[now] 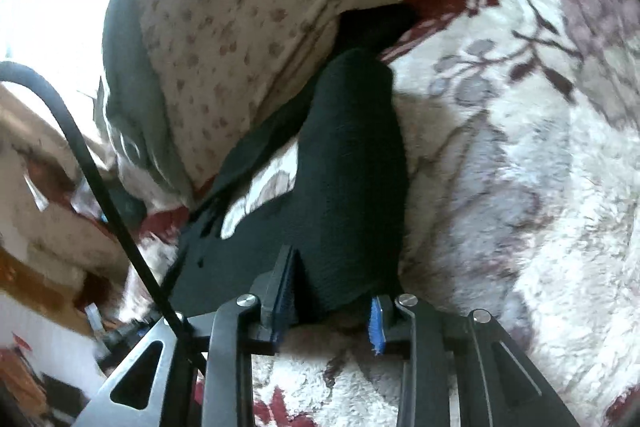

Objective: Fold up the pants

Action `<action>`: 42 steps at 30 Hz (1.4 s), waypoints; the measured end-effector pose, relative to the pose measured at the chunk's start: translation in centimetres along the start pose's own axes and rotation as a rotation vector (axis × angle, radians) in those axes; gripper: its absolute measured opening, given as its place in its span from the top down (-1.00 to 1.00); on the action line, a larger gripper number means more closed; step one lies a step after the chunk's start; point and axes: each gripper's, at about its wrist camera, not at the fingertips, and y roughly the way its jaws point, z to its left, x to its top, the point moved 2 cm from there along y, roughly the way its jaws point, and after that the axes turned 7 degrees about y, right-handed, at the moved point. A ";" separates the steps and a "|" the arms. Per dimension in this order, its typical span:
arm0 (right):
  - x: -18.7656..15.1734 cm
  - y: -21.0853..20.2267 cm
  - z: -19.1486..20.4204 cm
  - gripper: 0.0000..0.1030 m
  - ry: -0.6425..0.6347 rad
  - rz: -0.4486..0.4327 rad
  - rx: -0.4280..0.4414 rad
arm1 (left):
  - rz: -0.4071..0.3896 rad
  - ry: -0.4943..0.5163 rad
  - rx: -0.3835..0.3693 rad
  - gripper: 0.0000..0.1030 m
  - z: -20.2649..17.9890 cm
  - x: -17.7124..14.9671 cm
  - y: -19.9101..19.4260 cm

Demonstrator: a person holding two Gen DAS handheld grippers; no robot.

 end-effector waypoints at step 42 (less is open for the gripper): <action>3.2 -6.8 -4.7 0.01 0.200 -0.240 0.124 | 0.101 0.521 -0.484 0.50 -28.1 -9.1 -1.7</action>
